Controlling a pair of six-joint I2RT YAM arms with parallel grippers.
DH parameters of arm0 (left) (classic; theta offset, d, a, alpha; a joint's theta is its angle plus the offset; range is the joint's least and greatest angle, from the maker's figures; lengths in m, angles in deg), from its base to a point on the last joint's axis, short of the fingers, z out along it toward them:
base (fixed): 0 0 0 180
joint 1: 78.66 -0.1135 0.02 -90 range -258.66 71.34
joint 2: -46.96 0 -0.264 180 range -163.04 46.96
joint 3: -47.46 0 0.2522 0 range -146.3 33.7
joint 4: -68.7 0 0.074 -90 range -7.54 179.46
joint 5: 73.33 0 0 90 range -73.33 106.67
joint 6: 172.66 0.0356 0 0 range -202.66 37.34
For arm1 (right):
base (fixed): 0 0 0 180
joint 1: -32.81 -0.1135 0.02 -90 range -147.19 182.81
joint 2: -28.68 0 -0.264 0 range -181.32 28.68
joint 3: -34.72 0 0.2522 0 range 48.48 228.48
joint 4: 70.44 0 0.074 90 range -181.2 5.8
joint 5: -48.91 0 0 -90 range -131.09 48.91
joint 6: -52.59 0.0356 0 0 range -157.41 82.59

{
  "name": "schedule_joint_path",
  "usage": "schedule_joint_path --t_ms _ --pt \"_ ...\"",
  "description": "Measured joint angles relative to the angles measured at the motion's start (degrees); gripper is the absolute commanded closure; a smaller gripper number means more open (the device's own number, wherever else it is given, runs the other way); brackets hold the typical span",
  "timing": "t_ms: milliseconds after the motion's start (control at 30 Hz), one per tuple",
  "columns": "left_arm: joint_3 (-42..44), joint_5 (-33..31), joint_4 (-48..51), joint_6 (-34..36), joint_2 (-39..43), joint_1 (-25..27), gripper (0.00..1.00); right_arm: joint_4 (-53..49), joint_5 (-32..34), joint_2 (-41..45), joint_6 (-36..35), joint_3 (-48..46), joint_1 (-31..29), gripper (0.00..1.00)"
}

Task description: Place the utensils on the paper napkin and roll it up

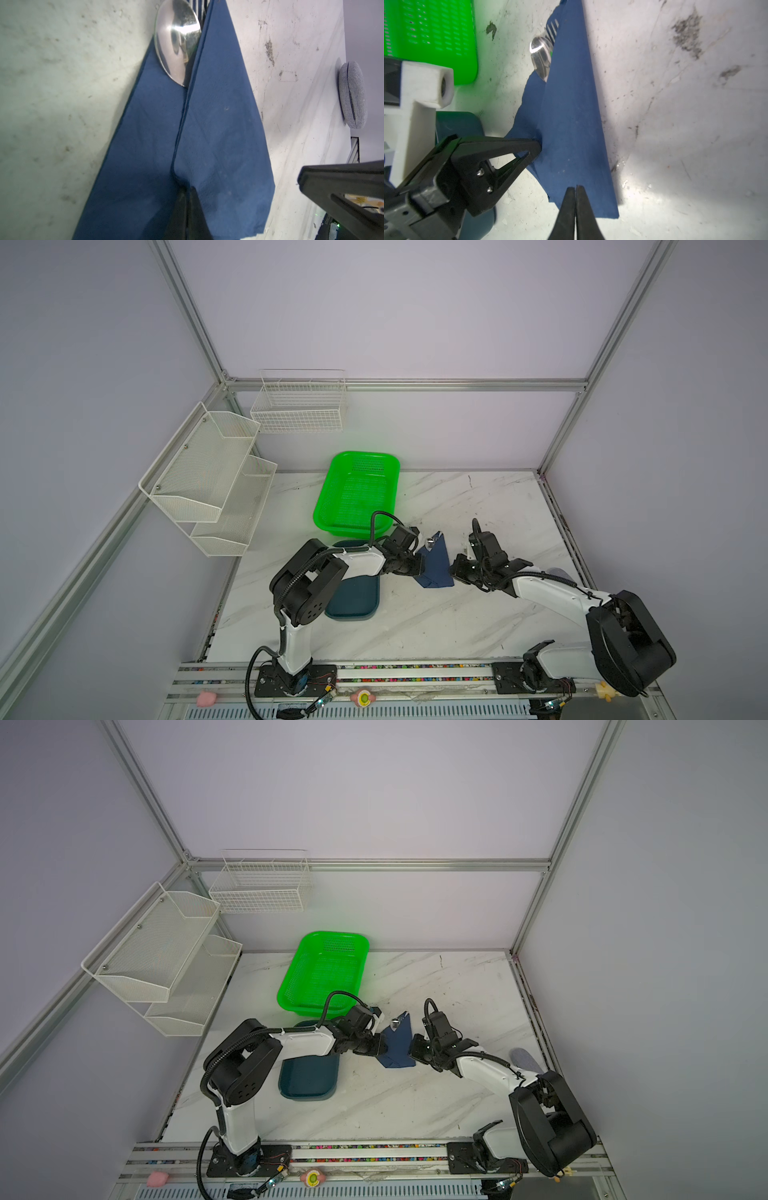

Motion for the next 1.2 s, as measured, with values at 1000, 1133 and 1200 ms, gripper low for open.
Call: schedule_joint_path --t_ms 1000,1133,1200 --pt "-3.3 0.7 0.9 1.0 -1.8 0.0 0.8 6.6 -12.1 -7.6 -1.6 -1.2 -0.1 0.91" --pt "-3.5 0.0 1.7 1.0 -1.2 0.0 0.64 8.4 -11.8 -7.7 -0.7 -2.1 -0.1 0.91" --pt "-3.5 -1.4 3.4 0.9 0.2 0.0 0.59 10.1 -11.8 -7.5 0.3 -3.0 -0.1 0.91"
